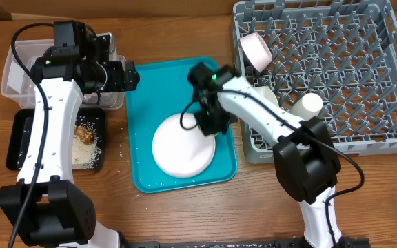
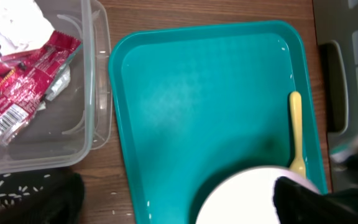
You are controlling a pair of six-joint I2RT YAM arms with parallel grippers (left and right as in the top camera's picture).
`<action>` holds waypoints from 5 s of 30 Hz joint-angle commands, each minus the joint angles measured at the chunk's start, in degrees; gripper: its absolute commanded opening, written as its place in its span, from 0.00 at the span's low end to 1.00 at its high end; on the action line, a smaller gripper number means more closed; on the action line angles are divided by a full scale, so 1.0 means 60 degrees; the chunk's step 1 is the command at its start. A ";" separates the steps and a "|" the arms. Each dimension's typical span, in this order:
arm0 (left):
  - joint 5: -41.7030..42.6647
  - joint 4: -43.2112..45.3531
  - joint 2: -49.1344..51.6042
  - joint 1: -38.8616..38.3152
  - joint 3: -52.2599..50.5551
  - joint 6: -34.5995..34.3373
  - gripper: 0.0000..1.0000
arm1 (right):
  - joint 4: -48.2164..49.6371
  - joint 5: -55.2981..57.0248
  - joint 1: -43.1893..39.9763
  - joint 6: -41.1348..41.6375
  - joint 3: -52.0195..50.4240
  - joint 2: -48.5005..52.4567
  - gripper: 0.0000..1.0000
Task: Sort waste into correct bins and load items into the dishwasher
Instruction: 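Lift the white plate with the right gripper and stand it in the rack, then reach the right gripper to the yellow spoon and grasp it, then carry the yellow spoon with the right gripper and drop it in the rack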
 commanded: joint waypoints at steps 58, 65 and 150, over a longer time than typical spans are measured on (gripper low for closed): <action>-0.0051 -0.0015 -0.0069 0.0000 0.0204 0.0102 1.00 | 0.1512 0.8980 -0.3614 0.4277 0.1716 -0.0641 0.14; -0.0051 -0.0015 -0.0069 0.0000 0.0204 0.0102 1.00 | 0.0892 0.8317 -0.3501 0.4215 0.2040 -0.0809 0.28; -0.0051 -0.0015 -0.0069 0.0000 0.0204 0.0102 1.00 | 0.3275 0.0619 -0.0302 0.4455 -0.0466 -0.0011 0.04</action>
